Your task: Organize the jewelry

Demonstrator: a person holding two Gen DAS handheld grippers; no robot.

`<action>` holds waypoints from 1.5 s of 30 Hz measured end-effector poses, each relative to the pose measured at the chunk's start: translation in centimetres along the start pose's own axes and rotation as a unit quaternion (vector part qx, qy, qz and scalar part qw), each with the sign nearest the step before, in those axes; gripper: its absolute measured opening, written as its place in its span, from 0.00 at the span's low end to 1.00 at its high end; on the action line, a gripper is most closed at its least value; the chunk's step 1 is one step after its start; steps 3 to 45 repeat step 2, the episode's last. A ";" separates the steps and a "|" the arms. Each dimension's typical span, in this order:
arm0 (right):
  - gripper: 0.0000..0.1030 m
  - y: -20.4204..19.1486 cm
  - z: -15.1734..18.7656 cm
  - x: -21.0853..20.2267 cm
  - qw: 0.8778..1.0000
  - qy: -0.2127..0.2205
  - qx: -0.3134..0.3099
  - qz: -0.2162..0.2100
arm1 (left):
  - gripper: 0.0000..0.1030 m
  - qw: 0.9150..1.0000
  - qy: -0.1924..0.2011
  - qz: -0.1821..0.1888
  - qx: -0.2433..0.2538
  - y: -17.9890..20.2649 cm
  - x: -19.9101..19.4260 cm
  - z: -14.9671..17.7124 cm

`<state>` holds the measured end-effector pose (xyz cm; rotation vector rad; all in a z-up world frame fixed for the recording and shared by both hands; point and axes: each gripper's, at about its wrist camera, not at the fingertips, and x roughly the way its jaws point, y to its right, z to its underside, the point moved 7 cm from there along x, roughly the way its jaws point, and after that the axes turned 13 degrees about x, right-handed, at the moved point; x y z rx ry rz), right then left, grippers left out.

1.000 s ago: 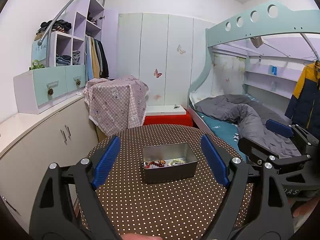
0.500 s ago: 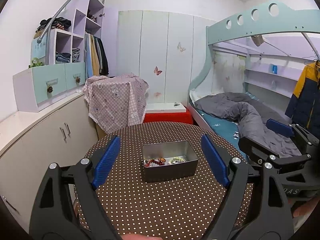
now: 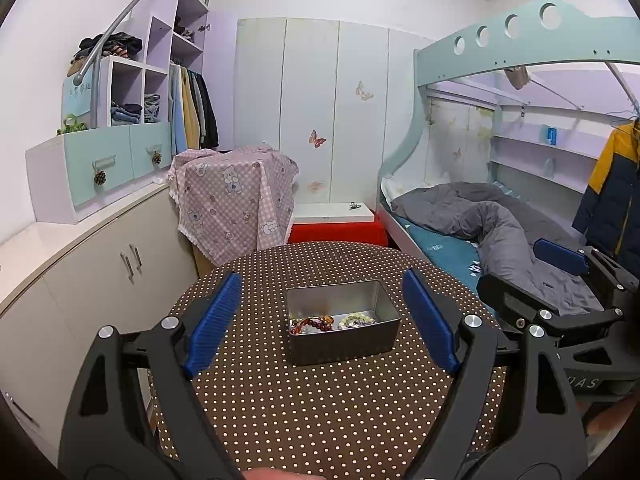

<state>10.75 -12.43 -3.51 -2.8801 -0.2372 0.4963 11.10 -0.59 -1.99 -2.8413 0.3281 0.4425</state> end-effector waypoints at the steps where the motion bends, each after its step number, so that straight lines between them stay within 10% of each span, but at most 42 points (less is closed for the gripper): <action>1: 0.92 0.0 0.0 0.1 1.000 0.000 0.000 0.000 | 0.79 1.000 0.000 0.000 0.000 0.0 0.0 0.0; 45: 0.92 0.0 0.0 0.1 1.000 0.000 0.000 0.000 | 0.79 1.000 0.000 0.000 0.000 0.0 0.0 0.0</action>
